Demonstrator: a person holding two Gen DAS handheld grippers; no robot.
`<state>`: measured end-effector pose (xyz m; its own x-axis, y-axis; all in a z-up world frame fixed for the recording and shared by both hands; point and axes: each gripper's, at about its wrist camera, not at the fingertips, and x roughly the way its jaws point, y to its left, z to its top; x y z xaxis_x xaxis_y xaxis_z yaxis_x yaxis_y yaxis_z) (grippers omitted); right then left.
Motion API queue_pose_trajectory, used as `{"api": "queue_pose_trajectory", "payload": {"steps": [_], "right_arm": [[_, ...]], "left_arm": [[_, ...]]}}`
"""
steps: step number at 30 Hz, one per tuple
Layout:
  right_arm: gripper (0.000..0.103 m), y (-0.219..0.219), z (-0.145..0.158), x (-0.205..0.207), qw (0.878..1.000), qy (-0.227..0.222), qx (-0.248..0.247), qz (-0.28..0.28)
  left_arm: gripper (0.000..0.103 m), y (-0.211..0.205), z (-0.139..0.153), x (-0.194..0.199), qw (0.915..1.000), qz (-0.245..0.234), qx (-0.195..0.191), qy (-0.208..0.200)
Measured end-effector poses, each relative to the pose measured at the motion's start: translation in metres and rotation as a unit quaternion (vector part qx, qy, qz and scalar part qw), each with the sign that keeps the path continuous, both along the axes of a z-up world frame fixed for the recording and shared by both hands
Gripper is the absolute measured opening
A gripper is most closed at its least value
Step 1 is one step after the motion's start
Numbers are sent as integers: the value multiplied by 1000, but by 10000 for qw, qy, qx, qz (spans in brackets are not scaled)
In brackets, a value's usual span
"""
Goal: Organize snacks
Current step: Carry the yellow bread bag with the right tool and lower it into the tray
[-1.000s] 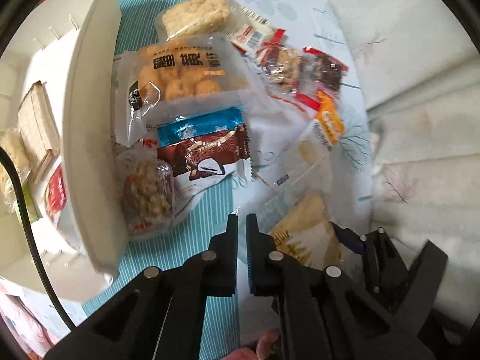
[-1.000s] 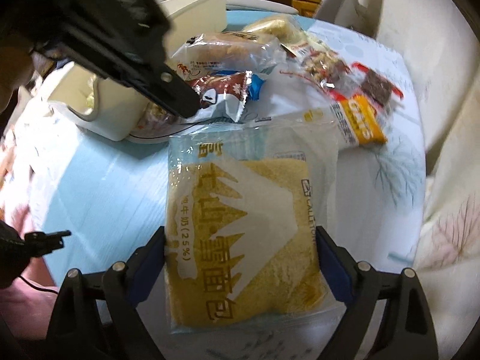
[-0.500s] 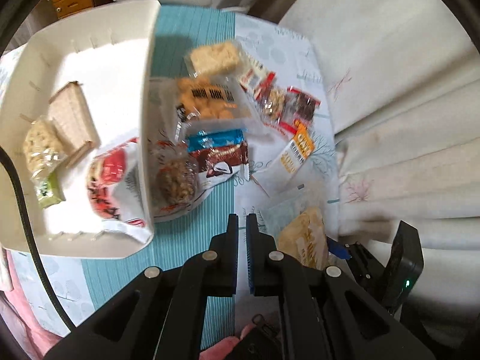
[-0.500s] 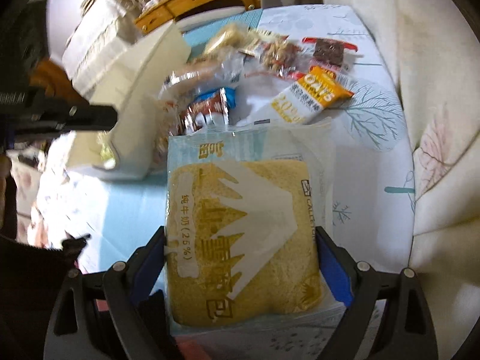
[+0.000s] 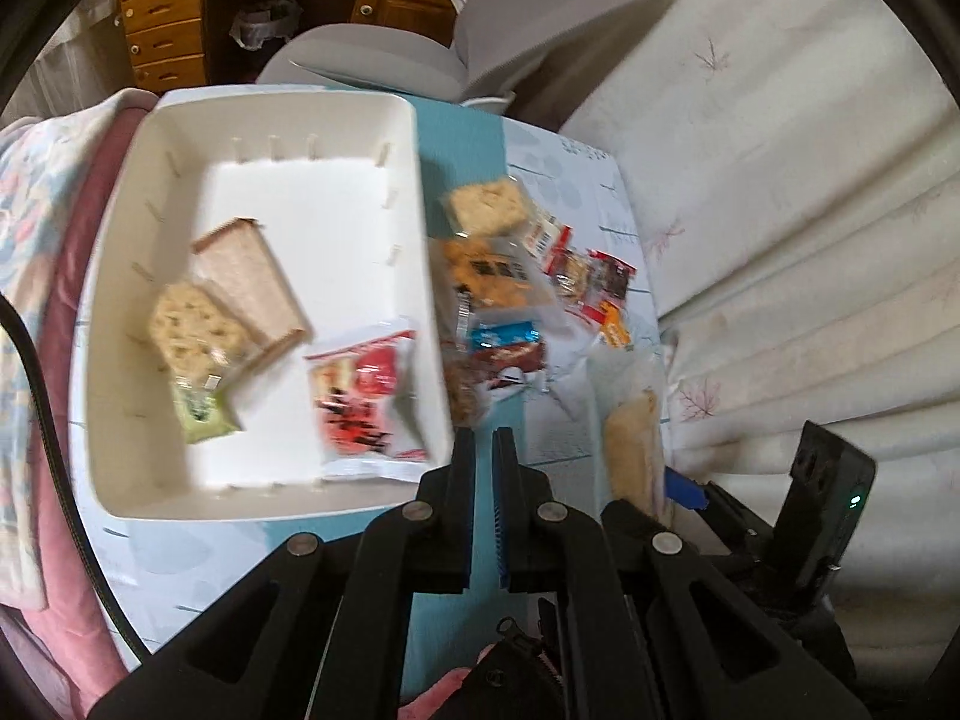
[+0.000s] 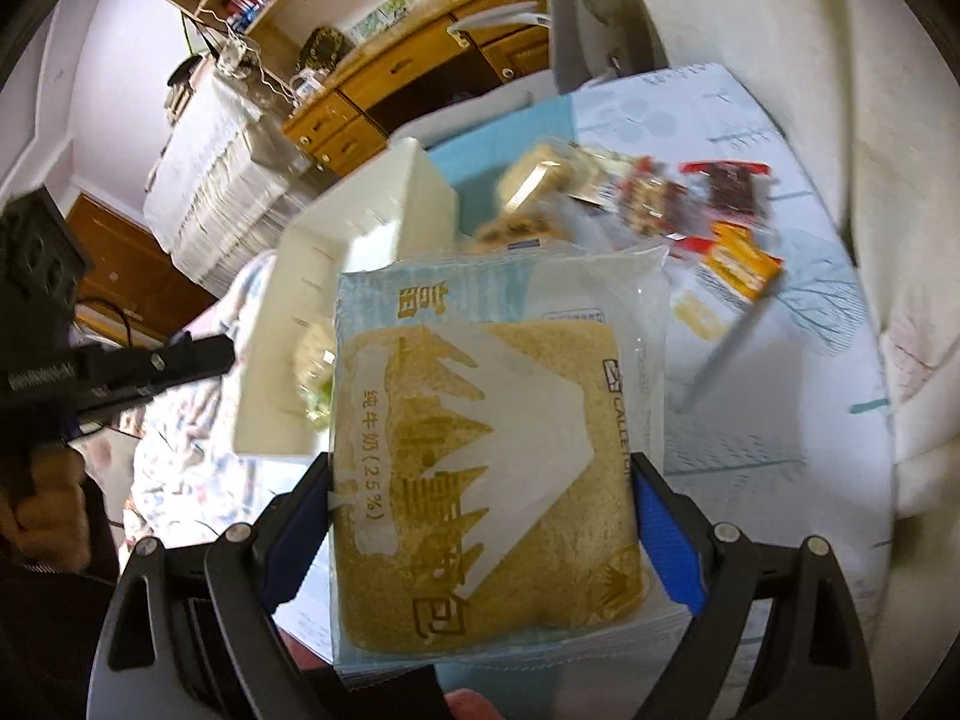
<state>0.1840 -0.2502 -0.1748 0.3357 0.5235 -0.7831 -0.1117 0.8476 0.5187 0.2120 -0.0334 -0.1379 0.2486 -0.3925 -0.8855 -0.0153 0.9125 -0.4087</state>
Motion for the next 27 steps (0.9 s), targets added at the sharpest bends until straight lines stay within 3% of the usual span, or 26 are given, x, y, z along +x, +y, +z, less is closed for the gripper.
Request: {"api": "queue_pose_trajectory", "payload": {"steps": [13, 22, 27], "right_arm": [[93, 112, 21, 27, 9982, -452, 390, 4], [93, 178, 11, 40, 9957, -791, 464, -123], [95, 194, -4, 42, 9974, -491, 449, -267]], "left_arm": [[4, 100, 14, -7, 9978, 26, 145, -641], [7, 149, 6, -18, 9968, -77, 134, -784], [16, 161, 2, -22, 9964, -159, 218, -807]]}}
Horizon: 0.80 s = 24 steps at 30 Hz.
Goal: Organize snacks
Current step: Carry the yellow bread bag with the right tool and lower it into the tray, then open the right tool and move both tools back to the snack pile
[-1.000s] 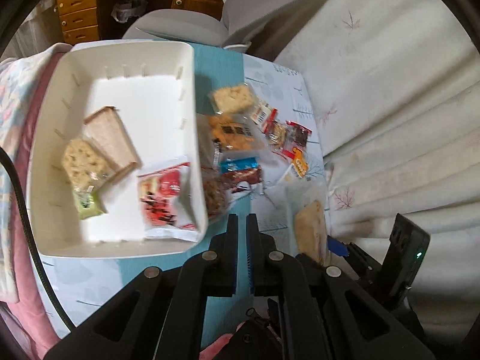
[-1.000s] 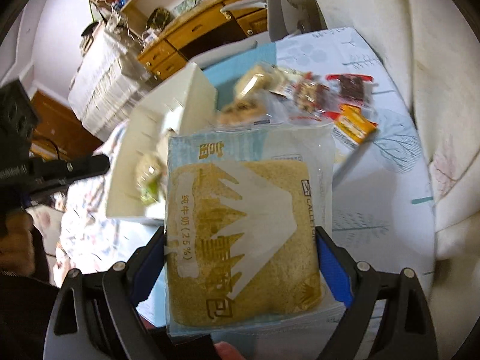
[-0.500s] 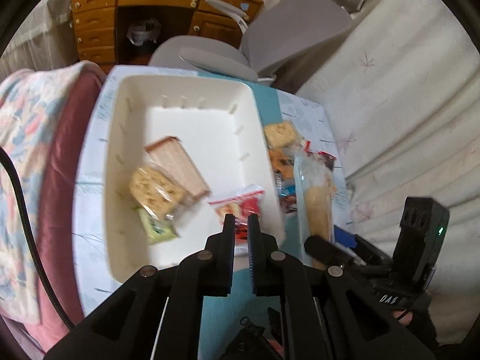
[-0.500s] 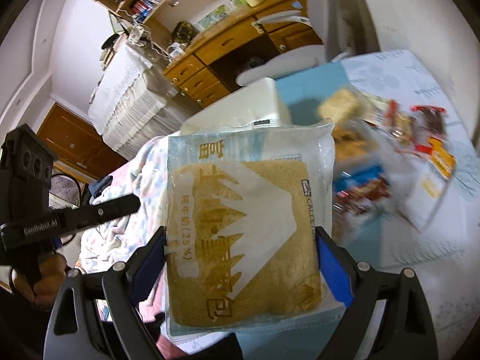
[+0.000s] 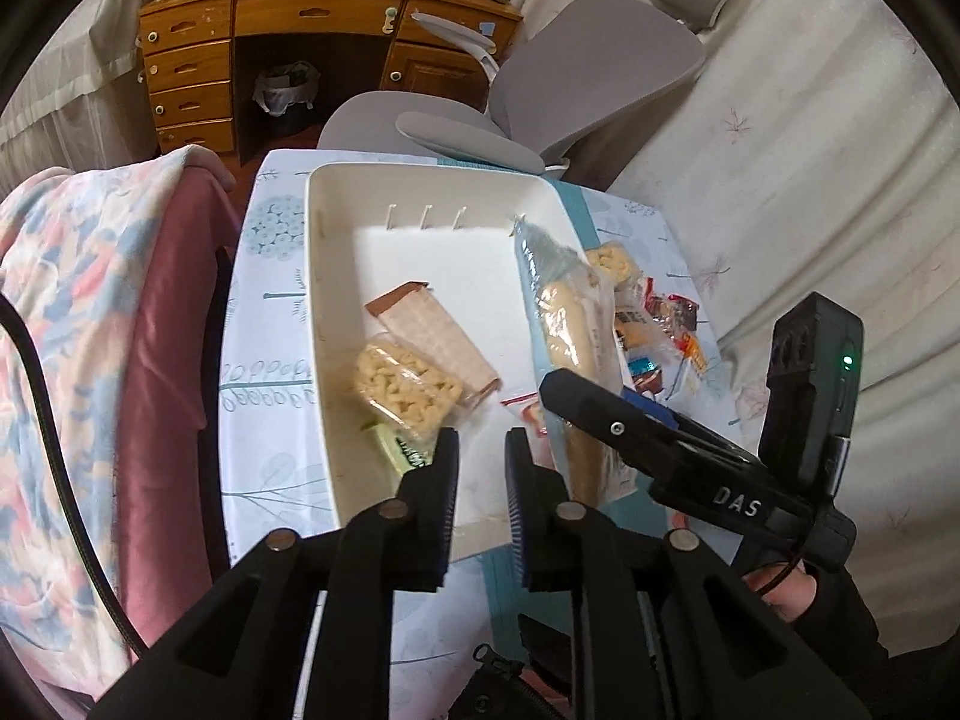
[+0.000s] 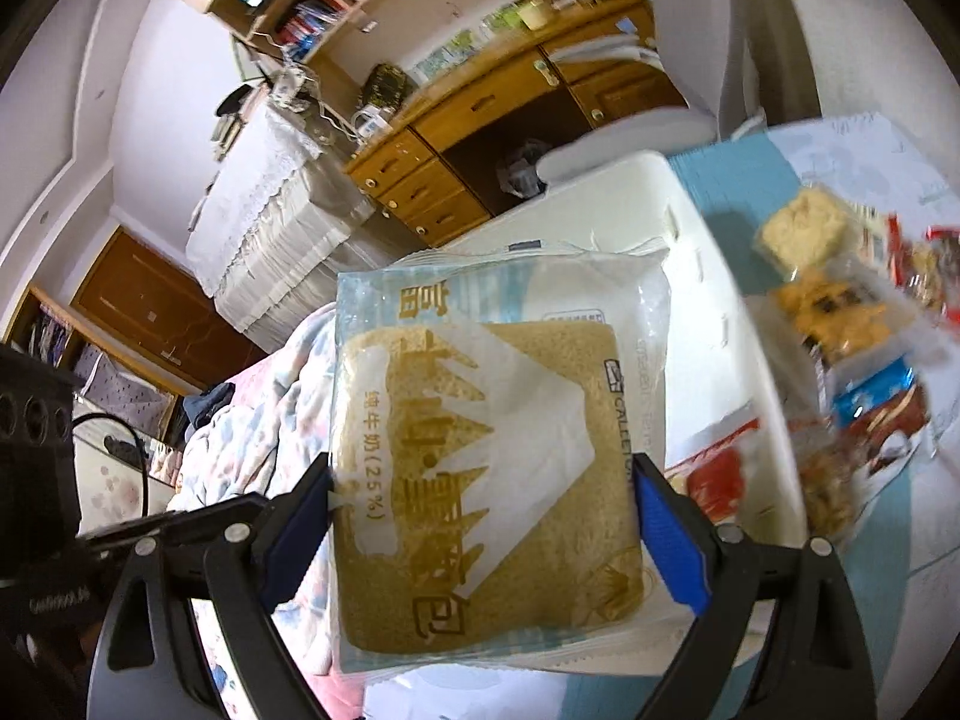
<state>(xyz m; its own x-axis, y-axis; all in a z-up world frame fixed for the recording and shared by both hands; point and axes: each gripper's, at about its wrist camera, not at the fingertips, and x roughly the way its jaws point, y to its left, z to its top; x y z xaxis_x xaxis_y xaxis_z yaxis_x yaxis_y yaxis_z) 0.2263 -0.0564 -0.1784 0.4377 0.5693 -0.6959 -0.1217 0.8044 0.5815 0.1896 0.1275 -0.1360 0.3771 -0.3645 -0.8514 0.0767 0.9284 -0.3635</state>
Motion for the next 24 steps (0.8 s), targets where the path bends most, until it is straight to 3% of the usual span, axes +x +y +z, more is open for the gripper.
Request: {"api": "queue_pose_trajectory", "payload": {"steps": [8, 15, 17, 24], "right_arm": [[96, -6, 13, -10, 9992, -264, -218, -190], [96, -44, 21, -15, 9980, -297, -57, -561], [96, -59, 20, -17, 9977, -223, 76, -637], [96, -109, 19, -21, 9968, -22, 252, -763]], "left_arm": [[54, 2, -4, -1, 10000, 33, -21, 46], [70, -21, 1, -8, 10000, 47, -14, 20], [81, -31, 1, -9, 9999, 125, 17, 54], [86, -69, 1, -14, 9990, 405, -17, 165]]}}
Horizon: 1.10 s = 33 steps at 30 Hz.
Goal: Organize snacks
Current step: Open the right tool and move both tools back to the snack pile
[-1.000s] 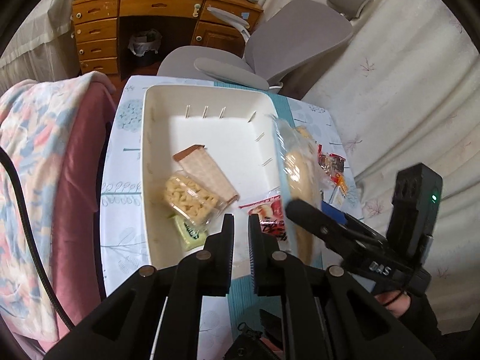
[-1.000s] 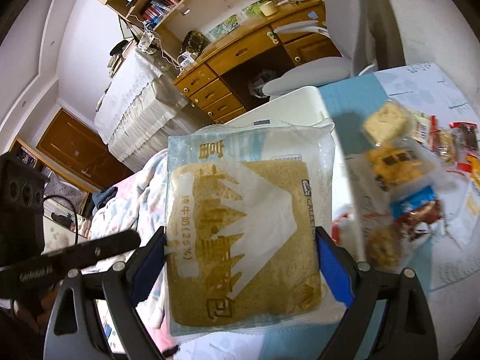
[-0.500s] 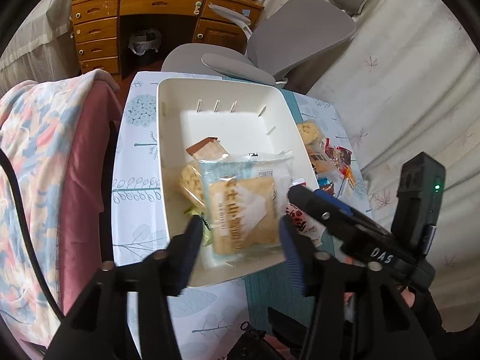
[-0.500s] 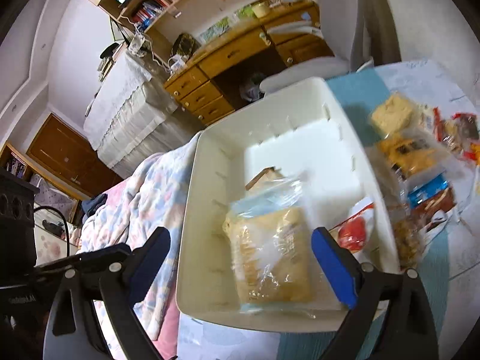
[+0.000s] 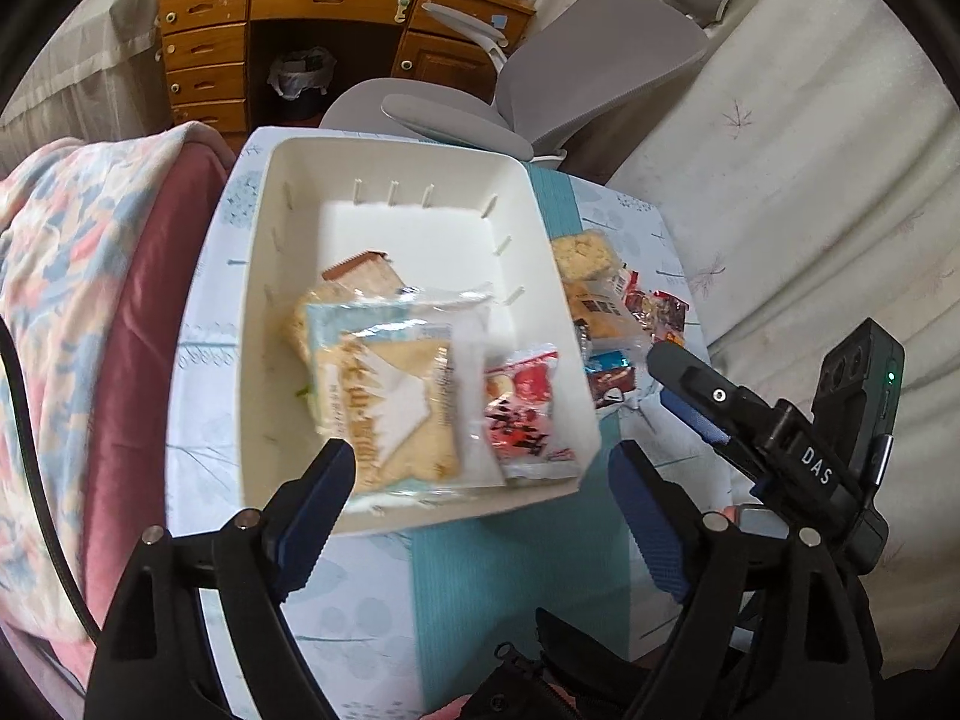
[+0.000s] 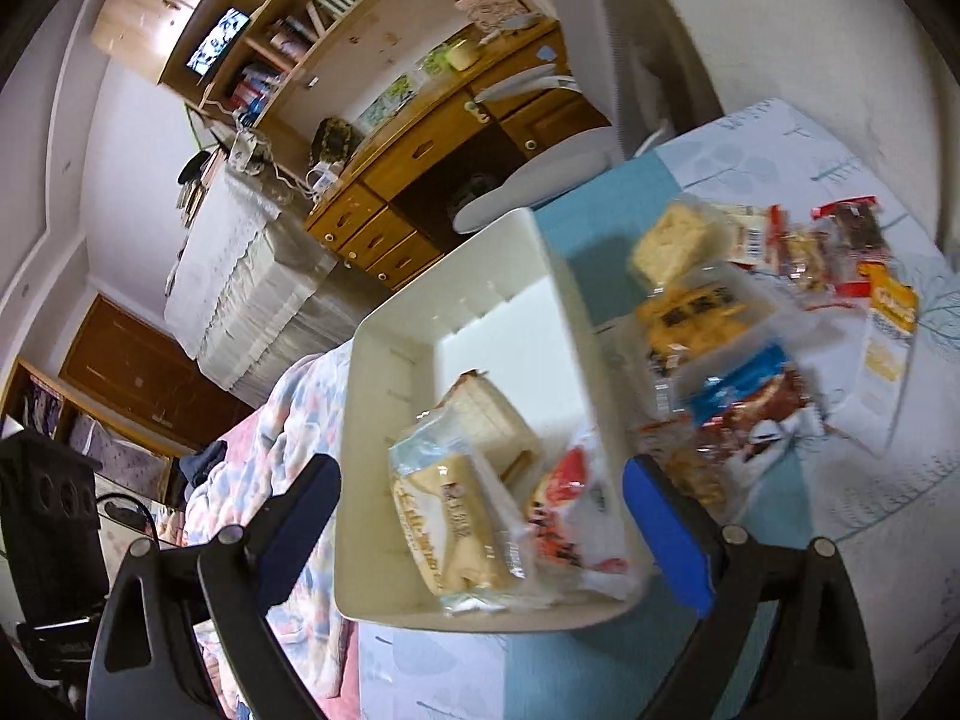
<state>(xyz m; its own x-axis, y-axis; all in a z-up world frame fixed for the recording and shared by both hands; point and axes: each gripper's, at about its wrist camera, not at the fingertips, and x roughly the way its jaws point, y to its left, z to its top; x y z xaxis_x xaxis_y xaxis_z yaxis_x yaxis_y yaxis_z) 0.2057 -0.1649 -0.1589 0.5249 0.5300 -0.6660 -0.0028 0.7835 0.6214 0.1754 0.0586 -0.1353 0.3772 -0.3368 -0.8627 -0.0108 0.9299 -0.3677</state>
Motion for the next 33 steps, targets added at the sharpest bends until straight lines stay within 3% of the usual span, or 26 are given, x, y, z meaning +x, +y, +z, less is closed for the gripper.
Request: {"api": "queue_pose_trajectory", "payload": {"steps": [8, 19, 27, 33], "right_arm": [[96, -65, -7, -3, 9996, 244, -84, 111], [96, -144, -32, 11, 9962, 832, -151, 211], [96, -177, -65, 36, 9894, 1419, -245, 175], [96, -187, -86, 57, 9846, 1682, -359, 309]], "left_arm": [[92, -70, -2, -5, 9998, 178, -125, 19], [92, -153, -26, 9, 9991, 386, -159, 98], [92, -206, -55, 28, 9971, 475, 524, -281], [92, -241, -85, 38, 9876, 338, 1300, -810]]}}
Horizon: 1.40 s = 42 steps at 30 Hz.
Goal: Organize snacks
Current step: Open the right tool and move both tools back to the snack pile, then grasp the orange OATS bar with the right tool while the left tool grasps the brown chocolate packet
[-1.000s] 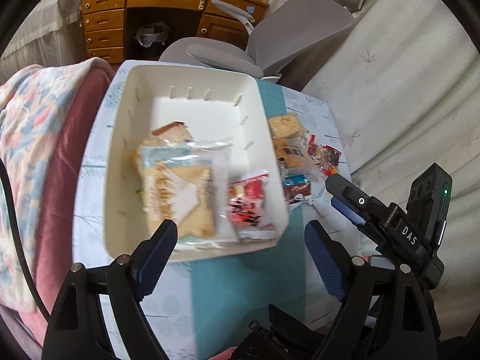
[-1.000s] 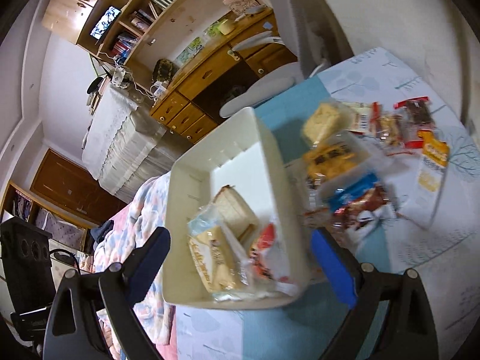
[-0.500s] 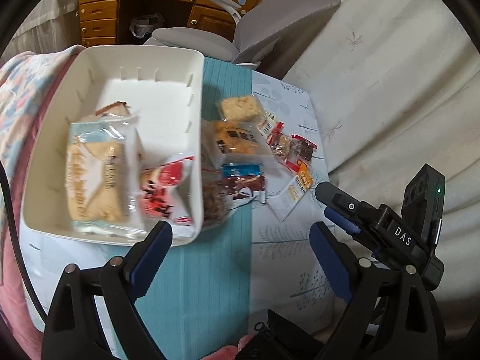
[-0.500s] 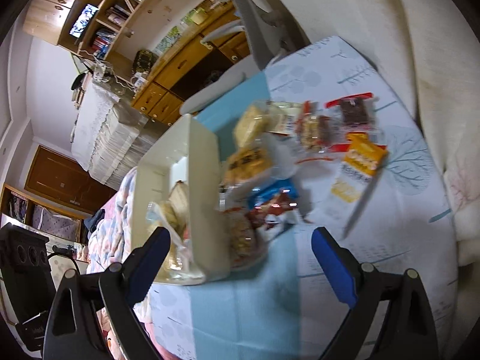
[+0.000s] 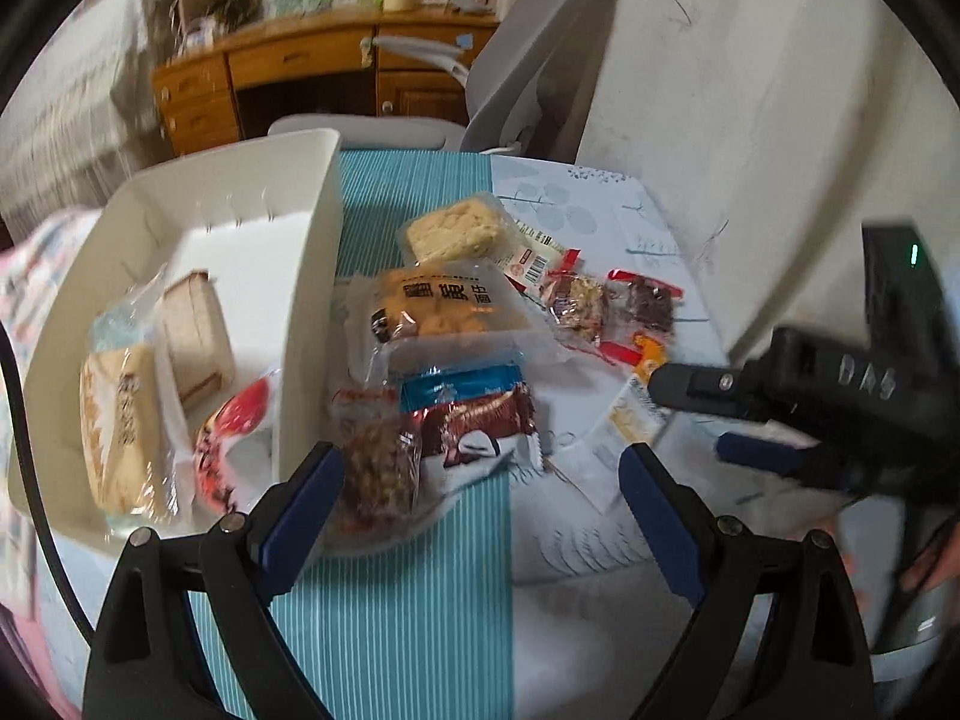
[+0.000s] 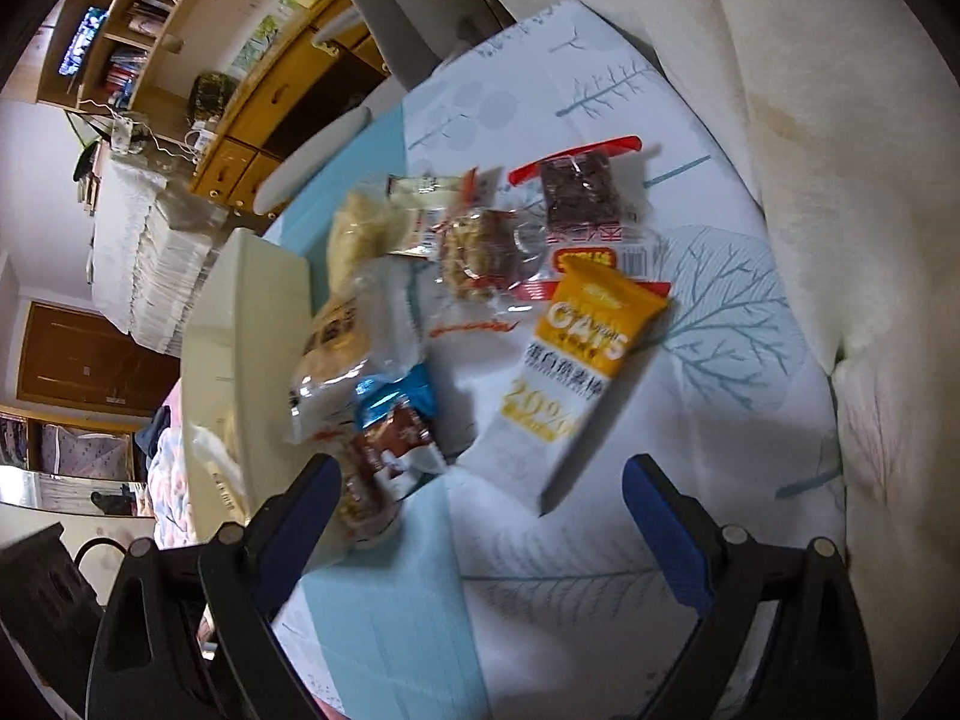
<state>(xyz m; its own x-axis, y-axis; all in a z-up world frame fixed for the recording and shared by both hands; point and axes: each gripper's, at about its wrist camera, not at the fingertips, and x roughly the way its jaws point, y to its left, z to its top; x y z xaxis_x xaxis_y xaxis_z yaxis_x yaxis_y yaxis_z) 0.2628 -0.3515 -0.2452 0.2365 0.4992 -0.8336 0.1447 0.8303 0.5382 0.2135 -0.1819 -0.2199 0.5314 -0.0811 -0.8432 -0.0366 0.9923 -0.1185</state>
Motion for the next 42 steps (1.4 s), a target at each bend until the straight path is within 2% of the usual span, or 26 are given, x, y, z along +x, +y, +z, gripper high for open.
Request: {"api": "queue_pose_trajectory", "payload": {"steps": [8, 19, 22, 26, 29, 31, 33, 37, 42], "right_arm": [[89, -3, -22, 24, 9995, 142, -191, 225], [76, 0, -39, 35, 9982, 256, -338, 412], [69, 1, -41, 37, 9981, 222, -369, 436], [62, 7, -40, 41, 9960, 98, -606, 650], [43, 8, -39, 44, 9939, 27, -807, 749], [38, 4, -39, 45, 9943, 27, -755, 757], [34, -2, -40, 45, 9952, 39, -651, 731], [31, -8, -41, 42, 9962, 50, -543, 674], [31, -8, -39, 40, 9963, 53, -488, 699]], "left_arm": [[92, -25, -40, 10, 9959, -244, 796, -341], [90, -42, -71, 26, 9881, -631, 1381, -251], [88, -42, -80, 32, 9870, -653, 1458, -164], [87, -45, -91, 38, 9822, -679, 1749, -10], [86, -46, -93, 43, 9807, -685, 1831, -20], [85, -46, -93, 43, 9814, -676, 1796, -16], [82, -46, -93, 44, 9818, -704, 1762, -31], [65, -52, -91, 42, 9817, -888, 1684, -60], [55, -52, -91, 43, 9834, -808, 1622, -58]]}}
